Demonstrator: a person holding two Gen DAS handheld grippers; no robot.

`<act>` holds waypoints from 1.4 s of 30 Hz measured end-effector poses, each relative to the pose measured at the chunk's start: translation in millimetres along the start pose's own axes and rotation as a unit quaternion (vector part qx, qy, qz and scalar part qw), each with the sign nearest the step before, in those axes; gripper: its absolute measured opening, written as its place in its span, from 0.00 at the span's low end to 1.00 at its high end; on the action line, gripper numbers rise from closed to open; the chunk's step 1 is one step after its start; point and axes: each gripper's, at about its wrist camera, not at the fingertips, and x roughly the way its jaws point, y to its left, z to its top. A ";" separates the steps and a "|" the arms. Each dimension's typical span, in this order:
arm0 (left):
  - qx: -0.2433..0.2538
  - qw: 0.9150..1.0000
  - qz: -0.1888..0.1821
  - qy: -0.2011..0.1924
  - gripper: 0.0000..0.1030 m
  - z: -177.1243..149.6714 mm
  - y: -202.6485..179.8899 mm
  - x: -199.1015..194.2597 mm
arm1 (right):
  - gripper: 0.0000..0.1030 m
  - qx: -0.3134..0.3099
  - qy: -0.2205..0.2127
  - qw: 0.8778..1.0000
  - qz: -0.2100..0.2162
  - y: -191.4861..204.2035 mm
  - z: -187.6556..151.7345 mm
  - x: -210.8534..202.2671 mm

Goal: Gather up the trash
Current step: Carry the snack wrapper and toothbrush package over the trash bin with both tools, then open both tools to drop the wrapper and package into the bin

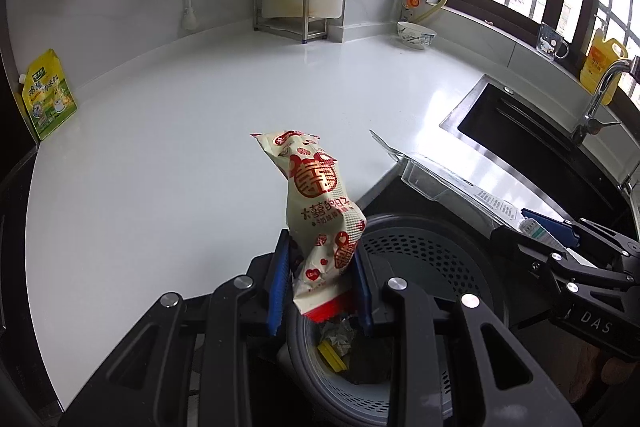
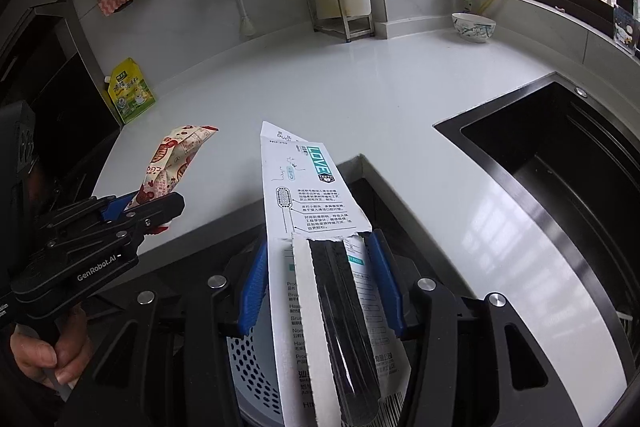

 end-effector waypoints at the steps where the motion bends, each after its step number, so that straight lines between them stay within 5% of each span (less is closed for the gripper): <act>1: 0.002 1.000 -0.001 0.002 0.27 -5.1 -3.7 -1.4 | 0.46 0.002 0.000 1.000 -0.003 0.0 -7.4 -2.6; 18: 0.030 0.997 -0.015 0.067 0.27 -71.1 -52.3 30.4 | 0.46 0.047 0.044 0.998 -0.018 -16.9 -88.4 -0.4; 33: 0.016 0.994 -0.002 0.105 0.29 -88.7 -38.6 60.2 | 0.46 0.047 0.073 0.996 -0.024 -15.0 -95.5 37.4; 42: 0.004 0.996 0.000 0.094 0.51 -84.6 -29.8 52.4 | 0.51 0.058 0.064 0.996 -0.011 -18.8 -91.0 32.8</act>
